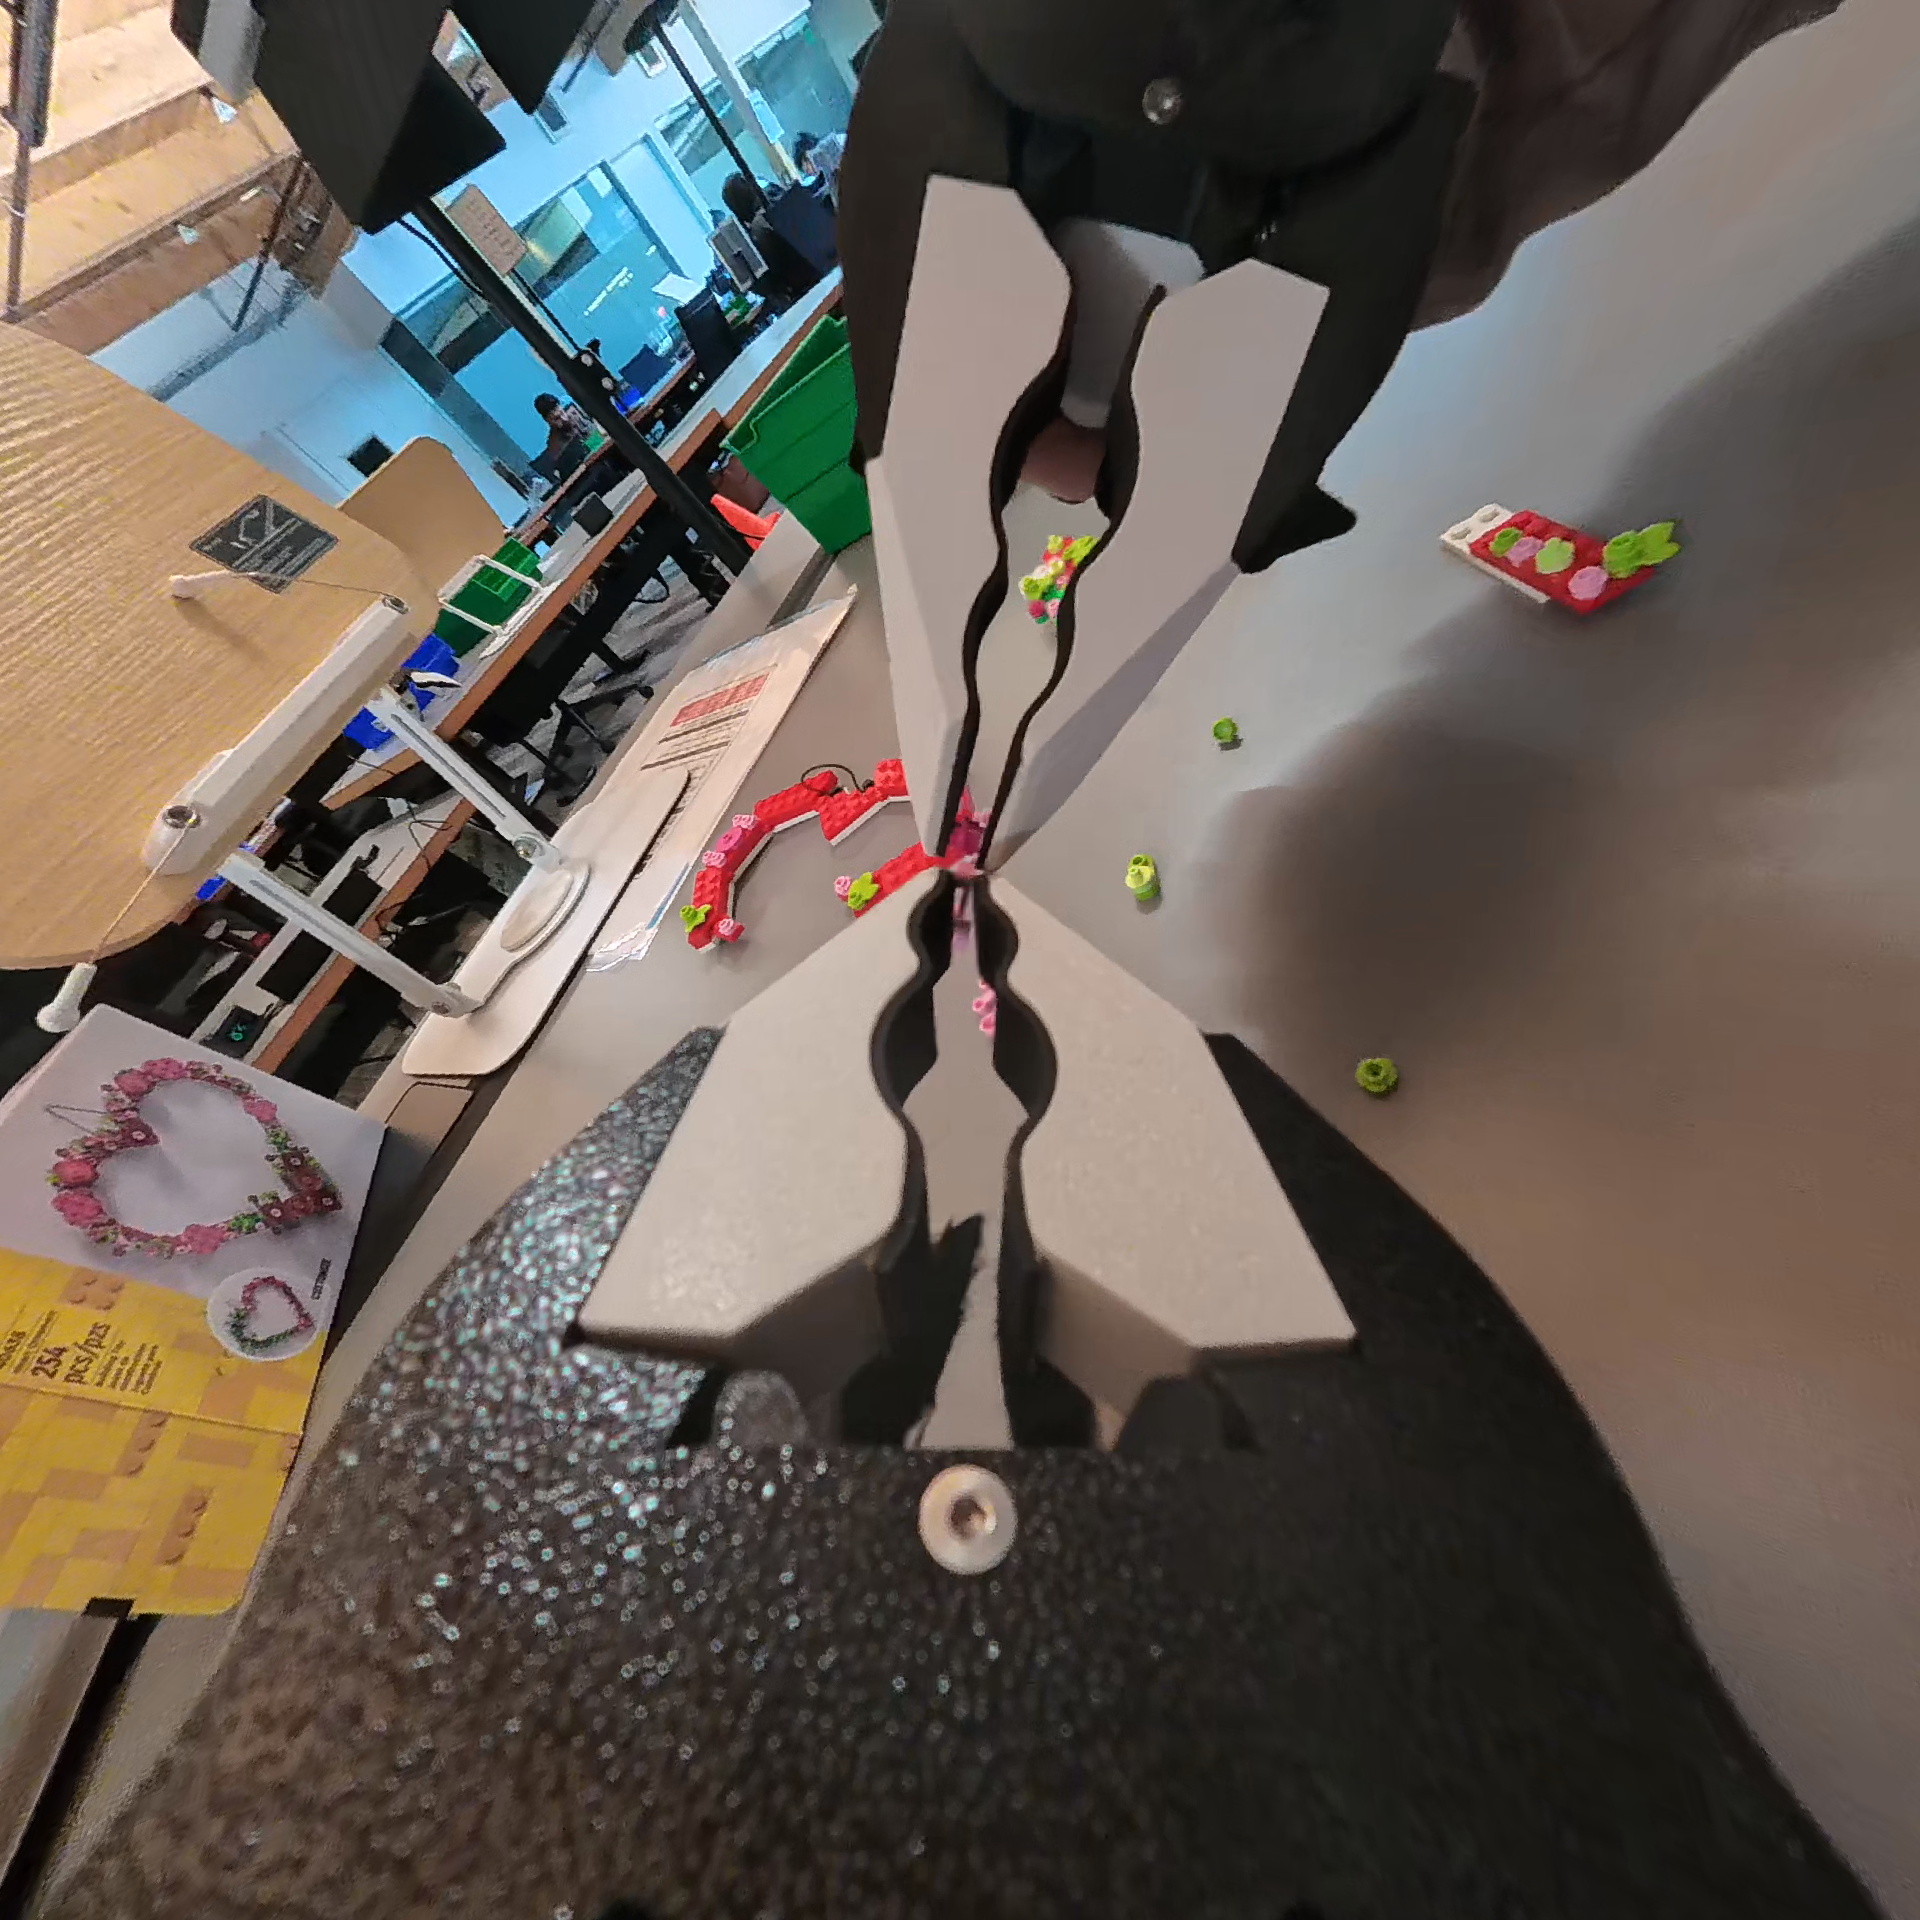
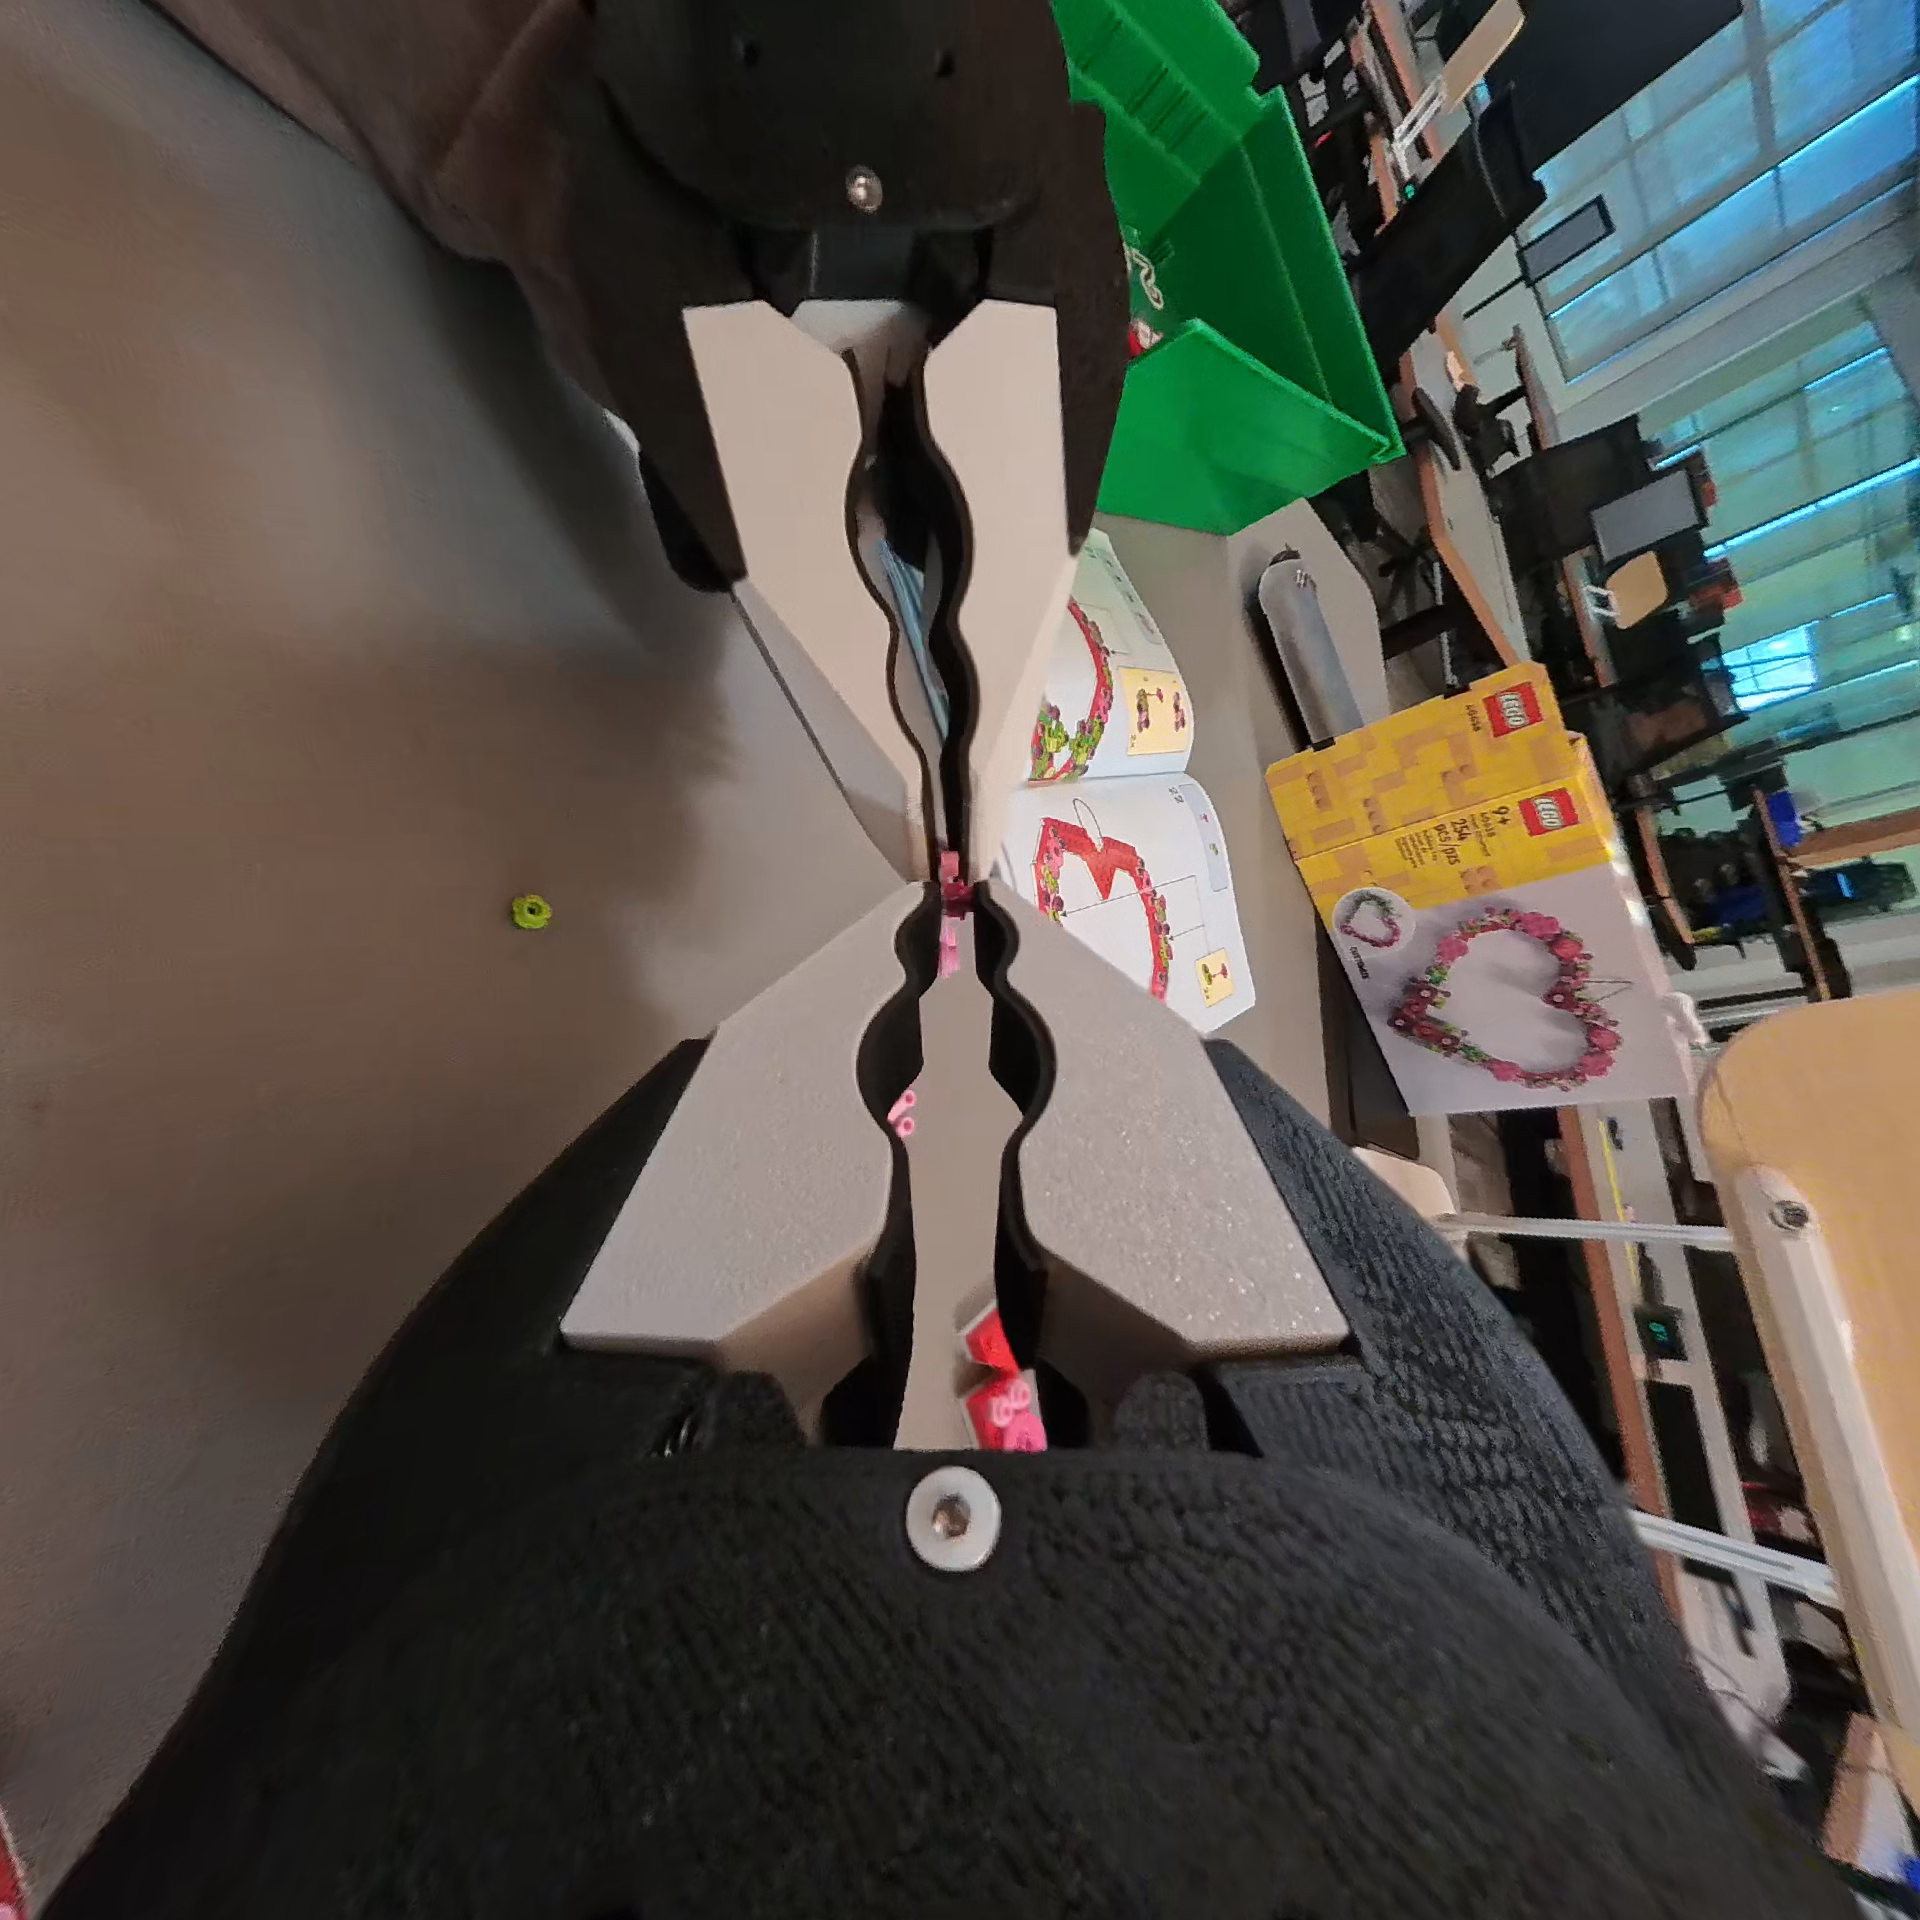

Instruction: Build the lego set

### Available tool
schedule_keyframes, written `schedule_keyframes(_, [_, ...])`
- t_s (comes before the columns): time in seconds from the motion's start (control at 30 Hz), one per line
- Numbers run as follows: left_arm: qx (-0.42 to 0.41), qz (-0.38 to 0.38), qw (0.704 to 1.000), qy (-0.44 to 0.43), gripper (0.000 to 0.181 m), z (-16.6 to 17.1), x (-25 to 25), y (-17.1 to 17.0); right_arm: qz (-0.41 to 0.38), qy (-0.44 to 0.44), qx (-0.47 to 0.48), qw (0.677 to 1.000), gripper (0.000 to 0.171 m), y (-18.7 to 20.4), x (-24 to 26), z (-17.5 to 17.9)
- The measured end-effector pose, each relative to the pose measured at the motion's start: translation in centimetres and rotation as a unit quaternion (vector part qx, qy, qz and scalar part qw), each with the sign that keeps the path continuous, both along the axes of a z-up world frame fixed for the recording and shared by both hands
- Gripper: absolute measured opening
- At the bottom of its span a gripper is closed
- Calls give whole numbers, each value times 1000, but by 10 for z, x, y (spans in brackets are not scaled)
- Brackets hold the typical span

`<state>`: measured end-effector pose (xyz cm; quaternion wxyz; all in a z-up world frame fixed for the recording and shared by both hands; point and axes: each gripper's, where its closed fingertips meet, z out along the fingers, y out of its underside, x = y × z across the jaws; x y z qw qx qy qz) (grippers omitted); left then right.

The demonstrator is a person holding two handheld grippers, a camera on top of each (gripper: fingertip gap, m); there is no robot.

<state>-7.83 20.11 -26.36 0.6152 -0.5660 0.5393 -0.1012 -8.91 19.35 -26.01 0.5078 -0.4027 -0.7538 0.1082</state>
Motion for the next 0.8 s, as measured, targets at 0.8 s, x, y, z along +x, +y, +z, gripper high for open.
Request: schedule_keyframes(0.8, [128,102,984,65,3,3,-22,27,-62,234,-152,958,29,59,21,82])
